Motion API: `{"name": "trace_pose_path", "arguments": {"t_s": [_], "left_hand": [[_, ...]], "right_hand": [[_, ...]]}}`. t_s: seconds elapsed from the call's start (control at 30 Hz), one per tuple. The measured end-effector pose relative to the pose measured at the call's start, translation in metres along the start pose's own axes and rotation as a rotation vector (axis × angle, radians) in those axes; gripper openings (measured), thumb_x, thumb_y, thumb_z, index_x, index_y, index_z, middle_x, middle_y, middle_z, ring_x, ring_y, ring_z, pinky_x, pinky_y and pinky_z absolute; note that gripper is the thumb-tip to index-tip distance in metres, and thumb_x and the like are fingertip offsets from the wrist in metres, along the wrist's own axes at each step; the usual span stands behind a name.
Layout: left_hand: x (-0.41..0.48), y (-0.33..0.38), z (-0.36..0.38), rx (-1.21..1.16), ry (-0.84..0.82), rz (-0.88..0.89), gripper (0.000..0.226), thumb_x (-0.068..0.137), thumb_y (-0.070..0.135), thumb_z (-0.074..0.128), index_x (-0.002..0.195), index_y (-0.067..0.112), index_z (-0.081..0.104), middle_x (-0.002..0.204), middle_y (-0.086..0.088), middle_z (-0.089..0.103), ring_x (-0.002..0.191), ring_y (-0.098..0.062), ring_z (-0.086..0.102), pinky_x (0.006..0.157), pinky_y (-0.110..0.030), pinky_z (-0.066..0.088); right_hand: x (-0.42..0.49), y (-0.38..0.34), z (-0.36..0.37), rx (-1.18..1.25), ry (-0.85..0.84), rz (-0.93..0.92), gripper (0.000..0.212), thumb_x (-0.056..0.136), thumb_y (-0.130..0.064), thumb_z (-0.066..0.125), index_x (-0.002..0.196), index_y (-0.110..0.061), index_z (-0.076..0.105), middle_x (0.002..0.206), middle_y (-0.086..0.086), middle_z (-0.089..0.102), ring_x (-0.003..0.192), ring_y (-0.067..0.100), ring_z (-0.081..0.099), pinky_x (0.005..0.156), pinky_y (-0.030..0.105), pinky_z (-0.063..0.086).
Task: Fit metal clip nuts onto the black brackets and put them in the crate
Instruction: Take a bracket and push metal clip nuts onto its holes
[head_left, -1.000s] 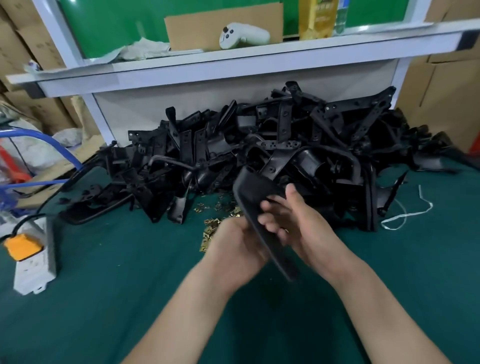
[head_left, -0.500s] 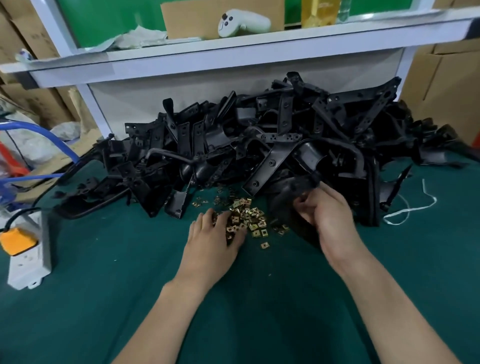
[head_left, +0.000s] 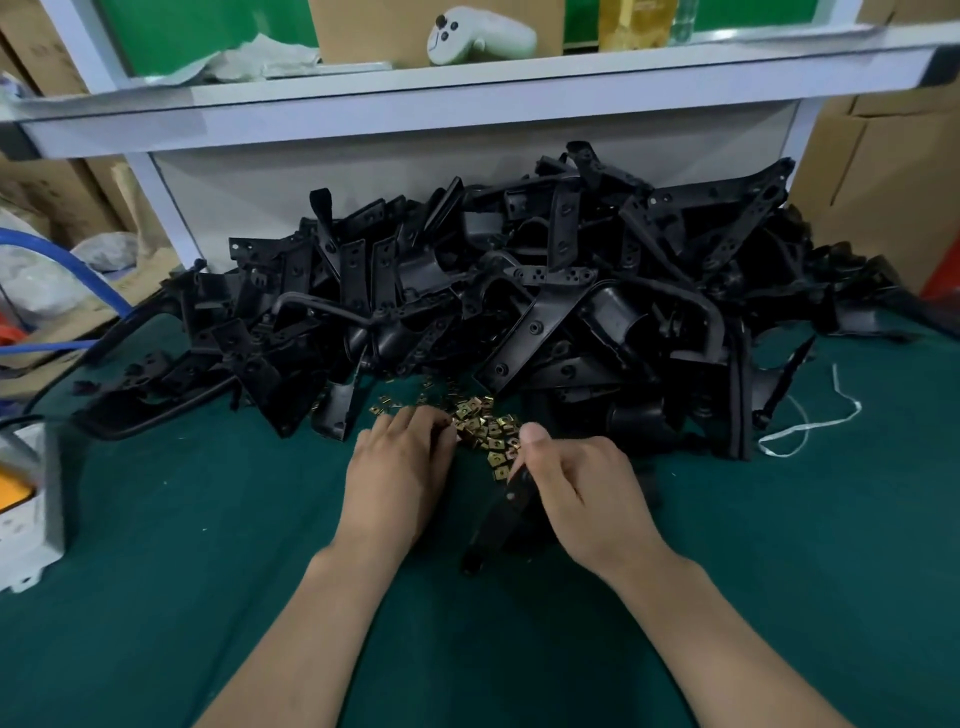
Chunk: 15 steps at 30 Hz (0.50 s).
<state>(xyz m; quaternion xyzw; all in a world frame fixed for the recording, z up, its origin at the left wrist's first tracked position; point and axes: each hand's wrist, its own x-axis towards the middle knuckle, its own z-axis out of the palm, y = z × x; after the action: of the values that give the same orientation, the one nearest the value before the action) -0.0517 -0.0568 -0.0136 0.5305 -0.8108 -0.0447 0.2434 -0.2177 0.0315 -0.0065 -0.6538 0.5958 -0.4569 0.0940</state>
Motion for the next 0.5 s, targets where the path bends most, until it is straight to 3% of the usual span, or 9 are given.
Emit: {"name": "trace_pose_path", "arguments": {"t_s": [0.07,0.13,0.2,0.3,0.4,0.5], "left_hand": [[-0.003,0.001,-0.002,-0.069,0.102,-0.002,0.028,0.103,0.039,0.049,0.108,0.017,0.065,0.099,0.002,0.069,0.095,-0.025,0.058,0.091,-0.039,0.041],[-0.006,0.003,-0.006,-0.27,0.15,-0.045,0.03,0.101,0.044,0.05,0.103,0.018,0.065,0.089,0.007,0.062,0.087,-0.022,0.059,0.083,-0.041,0.048],[-0.007,0.004,-0.007,-0.415,0.12,-0.091,0.026,0.099,0.048,0.052,0.101,0.025,0.064,0.088,0.012,0.058,0.087,-0.018,0.058,0.08,-0.041,0.052],[-0.008,0.003,-0.007,-0.368,0.082,-0.044,0.016,0.096,0.036,0.065,0.101,0.022,0.07,0.09,0.019,0.06,0.093,-0.017,0.059,0.088,-0.042,0.05],[-0.008,0.001,-0.004,-0.238,0.029,0.021,0.019,0.098,0.027,0.064,0.113,0.018,0.073,0.103,0.006,0.068,0.102,-0.022,0.059,0.096,-0.044,0.045],[-0.008,0.002,-0.003,-0.22,0.017,0.061,0.027,0.102,0.023,0.058,0.125,0.017,0.07,0.106,0.003,0.066,0.103,-0.023,0.057,0.098,-0.045,0.044]], "right_hand": [[0.002,0.001,-0.002,-0.104,0.071,0.042,0.075,0.097,-0.068,0.013,0.042,-0.02,0.028,0.037,-0.002,0.027,0.039,0.018,0.037,0.046,0.025,0.025],[0.004,0.004,-0.003,-0.167,0.11,0.1,0.071,0.098,-0.064,0.015,0.041,-0.022,0.023,0.034,-0.006,0.025,0.036,0.017,0.036,0.046,0.026,0.027],[0.006,0.01,-0.003,-0.165,0.122,0.177,0.076,0.098,-0.067,0.013,0.04,-0.02,0.026,0.033,-0.005,0.029,0.035,0.015,0.037,0.046,0.029,0.029],[0.008,0.014,-0.002,-0.114,0.111,0.266,0.075,0.092,-0.07,0.011,0.038,-0.021,0.028,0.034,-0.005,0.034,0.041,0.014,0.039,0.052,0.032,0.033],[0.011,0.017,-0.001,-0.112,0.059,0.311,0.08,0.088,-0.072,0.006,0.041,-0.018,0.04,0.044,-0.004,0.048,0.056,0.021,0.052,0.065,0.044,0.048],[0.012,0.022,-0.001,-0.145,0.029,0.315,0.093,0.089,-0.073,0.002,0.049,-0.008,0.057,0.054,0.003,0.062,0.066,0.023,0.061,0.076,0.046,0.052]]}}
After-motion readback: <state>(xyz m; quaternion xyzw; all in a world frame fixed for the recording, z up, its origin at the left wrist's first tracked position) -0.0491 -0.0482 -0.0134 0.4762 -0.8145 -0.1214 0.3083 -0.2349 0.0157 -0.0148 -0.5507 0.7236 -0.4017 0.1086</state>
